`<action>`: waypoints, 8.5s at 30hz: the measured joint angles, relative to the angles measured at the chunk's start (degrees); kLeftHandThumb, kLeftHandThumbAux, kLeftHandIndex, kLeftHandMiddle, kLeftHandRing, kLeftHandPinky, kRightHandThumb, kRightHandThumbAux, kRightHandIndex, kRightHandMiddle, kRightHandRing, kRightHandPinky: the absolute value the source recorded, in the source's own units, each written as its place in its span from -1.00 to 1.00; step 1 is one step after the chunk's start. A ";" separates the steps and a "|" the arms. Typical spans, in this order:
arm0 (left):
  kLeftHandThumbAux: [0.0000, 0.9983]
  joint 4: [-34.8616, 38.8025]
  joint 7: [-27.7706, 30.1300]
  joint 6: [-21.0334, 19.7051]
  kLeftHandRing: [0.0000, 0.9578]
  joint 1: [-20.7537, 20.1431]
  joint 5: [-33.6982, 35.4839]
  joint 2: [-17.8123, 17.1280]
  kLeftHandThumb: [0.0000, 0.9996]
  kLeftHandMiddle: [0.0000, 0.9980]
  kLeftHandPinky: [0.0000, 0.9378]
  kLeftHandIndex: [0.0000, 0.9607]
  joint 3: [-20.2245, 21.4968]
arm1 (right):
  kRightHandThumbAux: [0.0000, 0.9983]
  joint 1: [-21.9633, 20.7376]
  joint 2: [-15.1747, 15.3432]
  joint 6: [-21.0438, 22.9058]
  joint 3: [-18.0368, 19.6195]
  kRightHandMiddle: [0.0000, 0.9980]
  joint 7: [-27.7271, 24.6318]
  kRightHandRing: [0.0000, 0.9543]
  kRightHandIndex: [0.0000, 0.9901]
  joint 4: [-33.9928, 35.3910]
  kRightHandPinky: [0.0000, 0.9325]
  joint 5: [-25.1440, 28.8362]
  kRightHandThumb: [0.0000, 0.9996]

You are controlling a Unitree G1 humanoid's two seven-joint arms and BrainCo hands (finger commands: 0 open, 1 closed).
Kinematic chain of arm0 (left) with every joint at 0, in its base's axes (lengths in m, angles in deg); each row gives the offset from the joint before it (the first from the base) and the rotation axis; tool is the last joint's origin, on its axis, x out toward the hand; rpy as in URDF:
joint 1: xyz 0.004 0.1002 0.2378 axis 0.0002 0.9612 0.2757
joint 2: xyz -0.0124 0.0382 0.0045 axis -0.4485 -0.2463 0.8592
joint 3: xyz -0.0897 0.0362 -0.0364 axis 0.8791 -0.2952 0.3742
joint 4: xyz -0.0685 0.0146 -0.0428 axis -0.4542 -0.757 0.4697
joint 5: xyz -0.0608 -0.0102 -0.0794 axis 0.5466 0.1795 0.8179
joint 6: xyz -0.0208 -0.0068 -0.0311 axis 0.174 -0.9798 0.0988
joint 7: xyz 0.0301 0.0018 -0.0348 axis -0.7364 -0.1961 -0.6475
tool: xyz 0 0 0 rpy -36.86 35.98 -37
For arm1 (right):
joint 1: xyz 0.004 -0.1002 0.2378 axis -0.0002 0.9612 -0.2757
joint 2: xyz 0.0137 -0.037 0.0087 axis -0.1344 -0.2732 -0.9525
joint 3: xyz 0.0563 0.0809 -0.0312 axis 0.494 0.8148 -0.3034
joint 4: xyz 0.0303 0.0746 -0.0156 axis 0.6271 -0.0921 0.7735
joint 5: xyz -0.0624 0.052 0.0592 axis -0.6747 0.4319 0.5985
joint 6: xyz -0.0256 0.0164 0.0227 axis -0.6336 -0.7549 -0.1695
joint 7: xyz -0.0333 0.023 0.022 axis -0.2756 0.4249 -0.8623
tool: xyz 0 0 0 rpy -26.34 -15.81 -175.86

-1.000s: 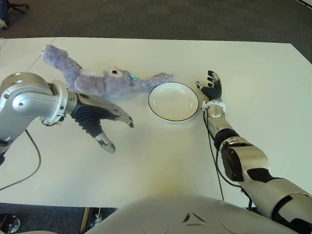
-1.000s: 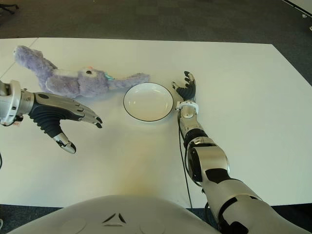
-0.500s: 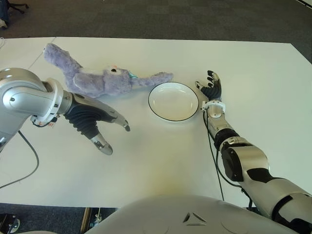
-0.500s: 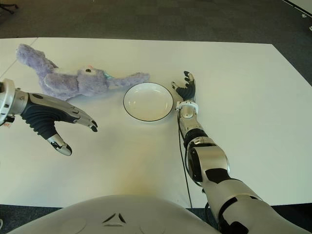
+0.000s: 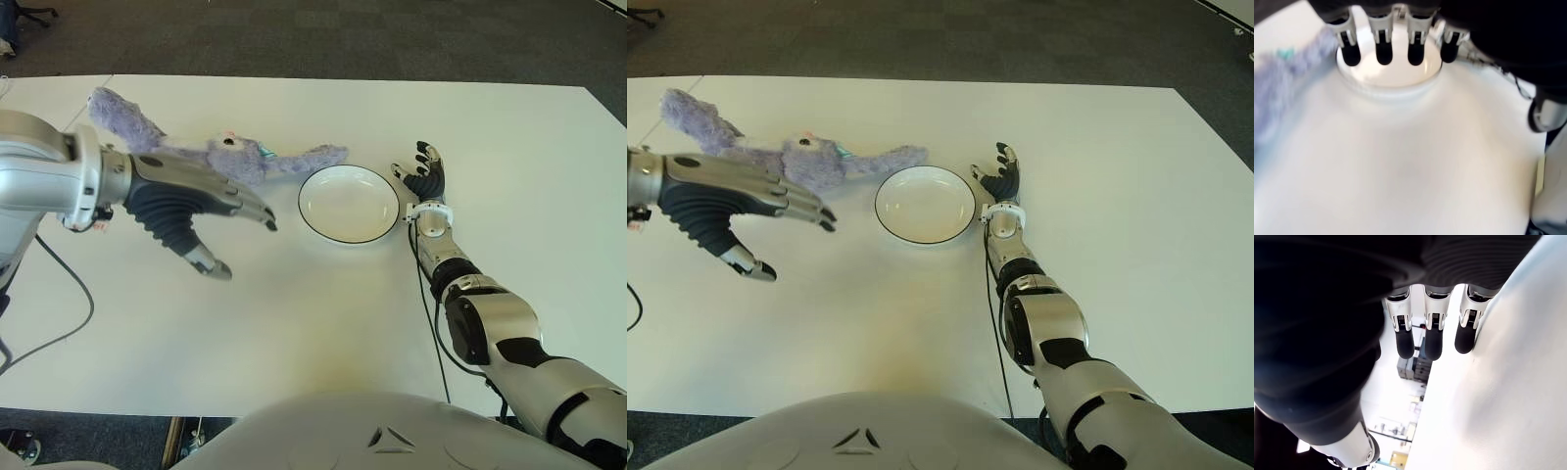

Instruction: Put the doll into the plate.

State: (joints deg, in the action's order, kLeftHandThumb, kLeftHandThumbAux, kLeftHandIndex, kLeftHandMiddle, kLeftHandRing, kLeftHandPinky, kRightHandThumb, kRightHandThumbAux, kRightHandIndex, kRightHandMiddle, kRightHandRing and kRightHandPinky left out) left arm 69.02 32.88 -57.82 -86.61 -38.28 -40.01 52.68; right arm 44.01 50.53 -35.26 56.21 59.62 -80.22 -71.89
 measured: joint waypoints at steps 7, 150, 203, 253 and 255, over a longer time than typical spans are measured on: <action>-0.18 -7.35 -11.03 9.96 -0.99 -0.09 -3.88 5.14 -0.39 -0.99 -1.00 -1.00 7.99 | 0.73 -0.01 0.00 0.00 -0.05 -0.72 0.00 -0.74 -0.68 0.00 -0.68 0.00 -0.31; 0.30 -92.76 -90.15 0.06 0.20 -34.41 -75.87 40.53 0.89 0.04 0.39 -0.23 -60.34 | 0.71 1.28 1.53 -3.53 3.97 -0.48 -1.76 -0.53 -0.56 0.30 -0.60 0.52 0.27; 0.42 -78.88 -100.46 -6.32 0.77 -54.96 -82.71 27.55 0.40 0.65 0.81 -0.09 -56.69 | 0.73 1.27 1.58 -3.55 3.53 -0.49 -2.27 -0.55 -0.54 0.33 -0.62 0.37 0.18; 0.39 -62.58 -98.74 -0.63 0.69 -44.72 -76.07 50.89 0.48 0.60 0.73 -0.08 -52.08 | 0.72 1.06 1.43 -3.44 2.37 -0.50 -0.14 -0.58 -0.52 0.28 -0.72 0.32 0.36; 0.39 -62.55 -98.74 -0.65 0.69 -44.14 -75.59 51.40 0.48 0.61 0.74 -0.08 -51.69 | 0.72 1.06 1.43 -3.44 2.48 -0.50 -0.37 -0.57 -0.52 0.28 -0.70 0.38 0.36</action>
State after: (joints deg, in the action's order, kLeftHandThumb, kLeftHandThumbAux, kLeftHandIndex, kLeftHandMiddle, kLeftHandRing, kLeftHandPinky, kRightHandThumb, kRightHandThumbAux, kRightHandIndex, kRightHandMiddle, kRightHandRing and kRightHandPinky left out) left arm 6.47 -65.85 -58.46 -130.76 -113.87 11.39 0.99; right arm 45.08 51.95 -38.71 58.69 59.25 -79.94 -71.51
